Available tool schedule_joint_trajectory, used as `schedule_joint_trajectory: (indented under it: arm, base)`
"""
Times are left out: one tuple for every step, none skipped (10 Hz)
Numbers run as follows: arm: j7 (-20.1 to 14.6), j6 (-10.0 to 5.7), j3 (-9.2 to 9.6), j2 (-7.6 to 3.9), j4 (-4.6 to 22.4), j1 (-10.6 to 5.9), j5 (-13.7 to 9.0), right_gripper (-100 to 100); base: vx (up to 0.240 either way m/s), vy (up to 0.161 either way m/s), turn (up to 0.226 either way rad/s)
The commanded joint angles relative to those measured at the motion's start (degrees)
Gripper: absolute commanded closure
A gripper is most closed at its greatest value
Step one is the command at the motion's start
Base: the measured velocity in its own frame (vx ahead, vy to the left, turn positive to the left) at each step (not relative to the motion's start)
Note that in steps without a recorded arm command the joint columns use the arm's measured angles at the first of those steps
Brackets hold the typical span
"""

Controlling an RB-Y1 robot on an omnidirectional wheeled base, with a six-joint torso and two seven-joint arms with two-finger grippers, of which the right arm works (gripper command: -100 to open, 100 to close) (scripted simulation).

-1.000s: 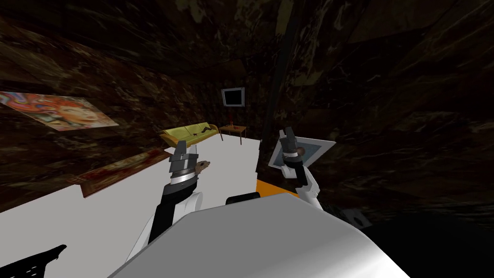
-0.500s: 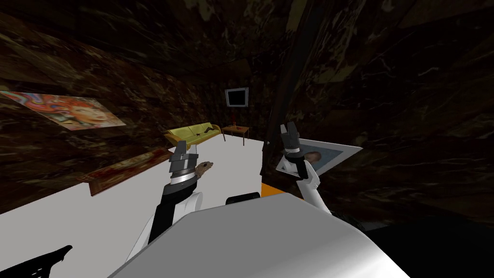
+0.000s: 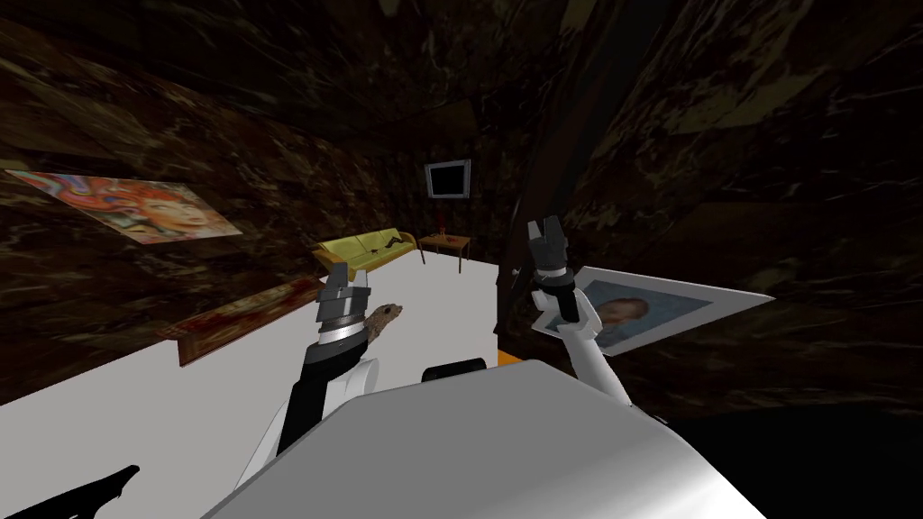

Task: Push the door open

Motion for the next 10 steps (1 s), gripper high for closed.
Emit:
schedule_joint_trajectory:
  arm:
    - [-0.8, -0.92, -0.82, -1.59, 0.7, -1.85, 0.3, -100]
    - [-1.3, -1.43, -1.48, -2.75, 1.2, -3.07, 0.4, -100]
    - [-1.9, -1.95, -2.17, -3.96, 1.6, -4.32, 0.6, -100]
    - [-2.4, -2.47, -2.86, -5.16, 2.1, -5.57, 0.7, -100]
    - [-2.7, -2.73, -3.20, -5.77, 2.3, -6.20, 0.8, -100]
    - [-3.3, -3.25, -3.89, -6.97, 2.8, -7.44, 0.9, -100]
    - [-3.8, -3.77, -4.58, -8.17, 3.2, -8.69, 1.1, -100]
    - [-4.4, -4.29, -5.27, -9.38, 3.7, -9.94, 1.2, -100]
    - [-4.9, -4.81, -5.96, -10.58, 4.2, -11.19, 1.4, -100]
    - [-5.5, -5.33, -6.65, -11.79, 4.6, -12.44, 1.5, -100]
  base:
    - [0.170, 0.126, 0.049]
    - [0.196, 0.116, 0.040]
    - [0.189, 0.093, 0.034]
    - [0.169, 0.082, 0.041]
    - [0.149, 0.057, 0.028]
    - [0.137, 0.069, 0.036]
    - [0.176, 0.063, 0.033]
    - [0.194, 0.083, 0.048]
    - [0.186, 0.094, 0.035]
    - [0.178, 0.066, 0.038]
